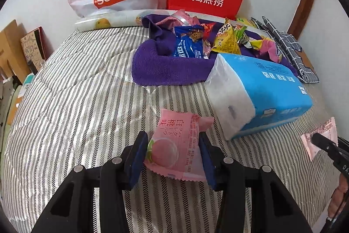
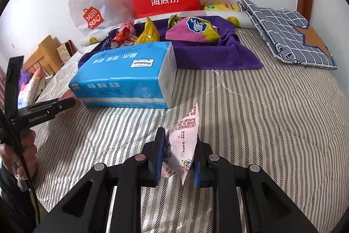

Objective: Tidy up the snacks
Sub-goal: 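Lift and carry both pink packets over the purple towel with both tools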

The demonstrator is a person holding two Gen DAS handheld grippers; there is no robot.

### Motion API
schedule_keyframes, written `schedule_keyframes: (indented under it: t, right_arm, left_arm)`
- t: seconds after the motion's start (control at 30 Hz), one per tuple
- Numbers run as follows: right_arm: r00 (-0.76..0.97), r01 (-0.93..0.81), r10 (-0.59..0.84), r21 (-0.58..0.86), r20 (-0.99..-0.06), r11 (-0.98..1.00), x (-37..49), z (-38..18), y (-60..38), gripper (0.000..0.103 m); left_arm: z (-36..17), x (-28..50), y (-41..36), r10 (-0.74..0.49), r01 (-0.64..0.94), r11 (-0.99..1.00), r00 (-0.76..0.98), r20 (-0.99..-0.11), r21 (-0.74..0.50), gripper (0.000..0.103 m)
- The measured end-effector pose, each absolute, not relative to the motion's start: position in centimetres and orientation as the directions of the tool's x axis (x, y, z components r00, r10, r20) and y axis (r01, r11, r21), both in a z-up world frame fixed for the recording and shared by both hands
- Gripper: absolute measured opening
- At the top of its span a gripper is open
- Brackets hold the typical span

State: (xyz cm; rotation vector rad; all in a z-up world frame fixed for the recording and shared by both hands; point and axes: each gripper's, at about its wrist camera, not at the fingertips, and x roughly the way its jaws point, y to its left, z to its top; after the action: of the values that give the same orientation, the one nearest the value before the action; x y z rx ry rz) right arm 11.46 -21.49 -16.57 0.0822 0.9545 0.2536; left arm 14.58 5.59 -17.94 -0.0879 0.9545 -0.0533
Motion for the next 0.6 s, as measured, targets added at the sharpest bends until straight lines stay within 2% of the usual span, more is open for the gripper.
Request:
schedule_keyframes:
  t: [0.33,0.6]
  right_arm:
    - [0.573,-0.135,0.239,0.197,-0.784,0.971,11.9,-14.9,-22.2,0.019]
    - [0.606,-0.139,0.235,0.190,-0.760,0.972,12.6,-12.4,-21.8,0.019]
  left_arm:
    - [-17.1,14.4,7.2,-0.166,0.006,0.979,0.598,-0.784,-0.203,0.044]
    - [-13.9,14.1,7.9,-0.219,0.029,0.964,0.644,-0.733,-0.263,0.044]
